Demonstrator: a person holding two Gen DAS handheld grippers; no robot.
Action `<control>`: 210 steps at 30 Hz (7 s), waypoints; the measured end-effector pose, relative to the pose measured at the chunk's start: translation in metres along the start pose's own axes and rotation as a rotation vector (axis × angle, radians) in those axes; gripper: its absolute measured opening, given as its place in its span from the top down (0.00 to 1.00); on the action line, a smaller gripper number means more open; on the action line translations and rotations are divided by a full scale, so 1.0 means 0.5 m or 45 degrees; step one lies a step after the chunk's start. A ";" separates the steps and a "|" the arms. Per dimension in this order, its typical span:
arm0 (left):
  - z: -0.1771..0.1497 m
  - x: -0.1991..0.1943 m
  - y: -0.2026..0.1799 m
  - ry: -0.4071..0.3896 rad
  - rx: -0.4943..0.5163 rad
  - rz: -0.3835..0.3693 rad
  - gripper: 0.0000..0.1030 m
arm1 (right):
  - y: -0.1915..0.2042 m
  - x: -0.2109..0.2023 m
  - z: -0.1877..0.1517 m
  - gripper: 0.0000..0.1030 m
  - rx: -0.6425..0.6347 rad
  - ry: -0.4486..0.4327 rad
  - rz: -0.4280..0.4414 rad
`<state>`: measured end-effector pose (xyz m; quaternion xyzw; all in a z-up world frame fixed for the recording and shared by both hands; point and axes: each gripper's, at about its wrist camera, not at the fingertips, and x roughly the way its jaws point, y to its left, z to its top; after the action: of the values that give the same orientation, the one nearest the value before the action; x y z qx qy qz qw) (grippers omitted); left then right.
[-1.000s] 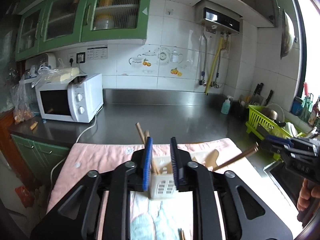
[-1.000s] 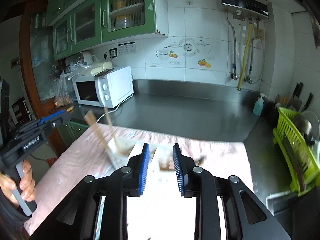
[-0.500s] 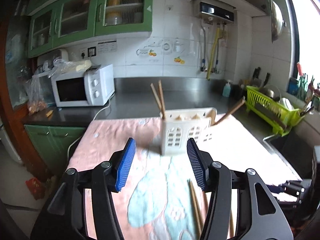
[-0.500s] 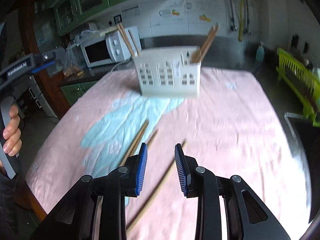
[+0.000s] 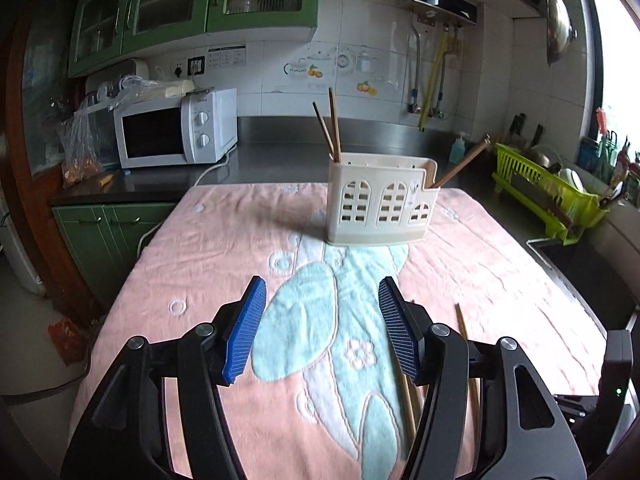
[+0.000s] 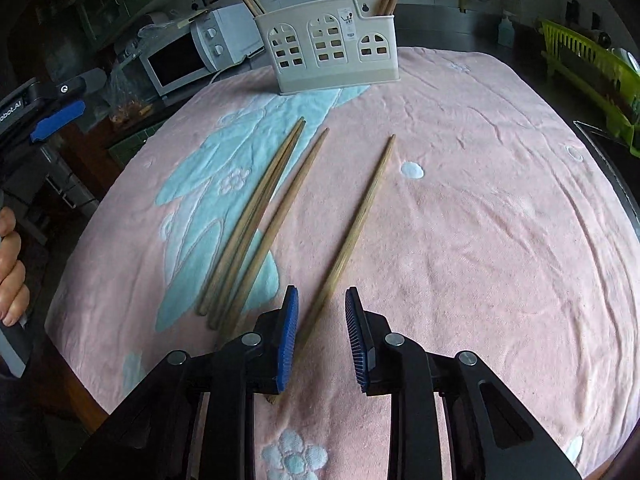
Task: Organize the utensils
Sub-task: 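Move the left tool back over the chopsticks while the right tool lowers over another chopstick, then close the left tool on a chopstick while the right tool closes on another chopstick, then lift both held chopsticks over the white holder with the left and right tools, then open the left tool to drop its chopstick into the holder while the right tool releases its chopstick, then move the left tool back toward the table while the right tool lowers over the last two chopsticks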
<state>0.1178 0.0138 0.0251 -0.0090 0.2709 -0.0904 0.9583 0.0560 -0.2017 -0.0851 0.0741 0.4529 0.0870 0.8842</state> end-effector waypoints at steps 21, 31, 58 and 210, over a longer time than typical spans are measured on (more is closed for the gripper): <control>-0.130 0.050 -0.040 0.213 0.040 -0.115 0.44 | 0.001 0.018 0.001 0.93 -0.032 0.011 -0.148; -0.191 0.103 -0.096 0.366 0.039 -0.227 0.62 | -0.037 0.008 -0.004 0.94 -0.002 0.000 -0.171; -0.222 0.154 -0.152 0.455 0.128 -0.098 0.90 | -0.047 -0.003 -0.023 0.94 -0.024 -0.029 -0.157; 0.027 -0.066 0.038 -0.112 -0.032 0.100 0.48 | 0.071 0.056 0.049 0.88 -0.030 0.039 0.074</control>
<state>0.1004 0.0380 0.0525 -0.0142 0.2299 -0.0487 0.9719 0.0889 -0.1623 -0.0856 0.0753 0.4630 0.1190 0.8751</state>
